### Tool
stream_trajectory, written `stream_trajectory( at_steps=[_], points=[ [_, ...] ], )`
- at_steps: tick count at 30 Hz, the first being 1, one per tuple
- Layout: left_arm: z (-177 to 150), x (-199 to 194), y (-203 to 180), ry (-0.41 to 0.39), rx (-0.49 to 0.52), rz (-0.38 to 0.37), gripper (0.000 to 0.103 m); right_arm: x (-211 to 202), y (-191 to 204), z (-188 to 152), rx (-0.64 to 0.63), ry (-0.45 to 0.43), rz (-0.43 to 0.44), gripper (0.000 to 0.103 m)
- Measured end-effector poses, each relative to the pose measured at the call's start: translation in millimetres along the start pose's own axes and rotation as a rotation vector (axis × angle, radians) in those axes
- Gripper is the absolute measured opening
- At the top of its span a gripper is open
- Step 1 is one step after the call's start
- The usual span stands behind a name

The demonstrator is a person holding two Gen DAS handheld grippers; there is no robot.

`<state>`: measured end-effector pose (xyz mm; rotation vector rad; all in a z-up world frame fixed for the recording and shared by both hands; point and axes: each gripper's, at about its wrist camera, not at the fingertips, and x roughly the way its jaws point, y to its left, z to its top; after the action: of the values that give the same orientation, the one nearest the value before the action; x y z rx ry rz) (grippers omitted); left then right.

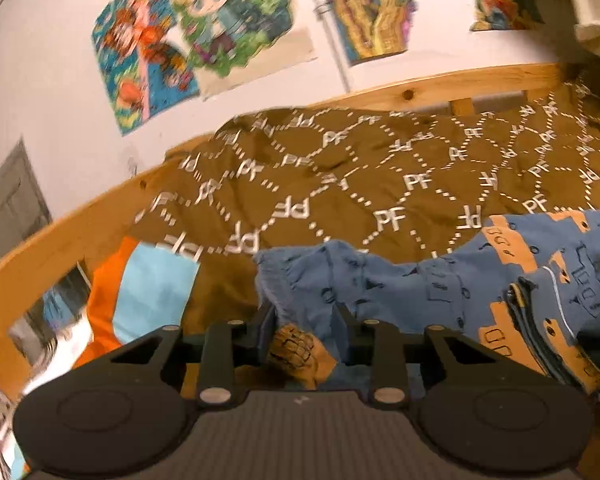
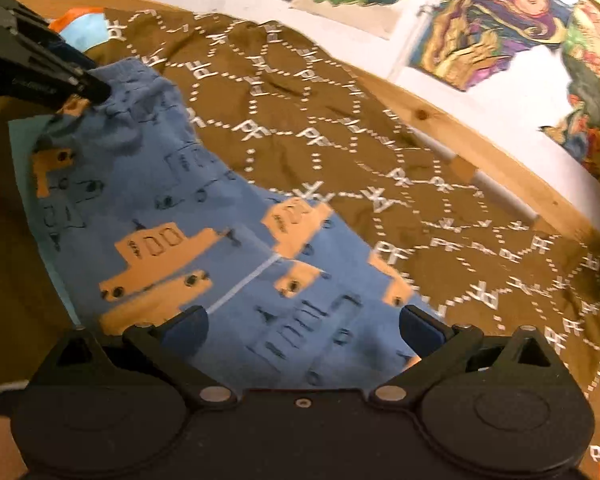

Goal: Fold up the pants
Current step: 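Lift the cuffs with the left gripper and fold them toward the waistband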

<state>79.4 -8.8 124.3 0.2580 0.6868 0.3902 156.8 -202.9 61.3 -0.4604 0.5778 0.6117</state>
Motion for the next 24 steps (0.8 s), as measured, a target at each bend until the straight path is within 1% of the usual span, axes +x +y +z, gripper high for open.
stream_trajectory(
  at_steps=[1, 2, 7, 10, 11, 12, 13, 15, 17, 19, 20, 21, 24],
  points=[
    [-0.5, 2.0, 4.6, 0.011, -0.021, -0.002, 0.029, 4.1, 3.3, 0.7, -0.013, 0.011, 0.015, 0.092],
    [-0.7, 4.5, 9.7, 0.019, -0.045, -0.008, 0.028, 7.8, 6.5, 0.3, -0.025, 0.018, 0.022, 0.087],
    [-3.1, 12.2, 33.6, 0.064, -0.162, -0.061, 0.029, 13.0, 8.7, -1.2, -0.022, 0.011, 0.025, 0.086],
    [-4.5, 17.6, 47.6, 0.099, -0.244, -0.101, 0.032, 14.1, 6.9, -1.2, -0.016, 0.013, 0.031, 0.087],
    [-5.1, 18.6, 52.7, 0.107, -0.275, -0.118, 0.036, 14.0, 7.4, -1.4, -0.017, 0.013, 0.029, 0.087],
    [-5.8, 20.2, 58.6, 0.121, -0.312, -0.140, 0.046, 14.1, 7.6, -1.7, -0.018, 0.013, 0.028, 0.087],
    [-6.8, 23.4, 65.6, 0.141, -0.357, -0.175, 0.049, 13.8, 7.9, -2.0, -0.019, 0.013, 0.026, 0.087],
    [-10.2, 27.9, 78.7, 0.151, -0.449, -0.229, 0.055, 13.8, 8.5, -2.3, -0.022, 0.013, 0.023, 0.087],
    [-11.1, 33.6, 87.4, 0.164, -0.506, -0.284, 0.060, 13.8, 8.9, -2.1, -0.026, 0.014, 0.021, 0.088],
    [-12.0, 38.1, 93.7, 0.175, -0.542, -0.311, 0.060, 14.1, 9.2, -2.2, -0.028, 0.015, 0.019, 0.088],
    [-11.9, 40.0, 95.2, 0.181, -0.544, -0.321, 0.058, 14.1, 9.2, -2.3, -0.027, 0.015, 0.019, 0.088],
    [-11.2, 41.9, 95.9, 0.187, -0.539, -0.325, 0.053, 14.1, 9.2, -2.4, -0.028, 0.015, 0.019, 0.088],
    [-10.7, 46.6, 97.6, 0.208, -0.549, -0.319, 0.045, 14.1, 8.9, -2.6, -0.029, 0.014, 0.020, 0.088]
  ],
)
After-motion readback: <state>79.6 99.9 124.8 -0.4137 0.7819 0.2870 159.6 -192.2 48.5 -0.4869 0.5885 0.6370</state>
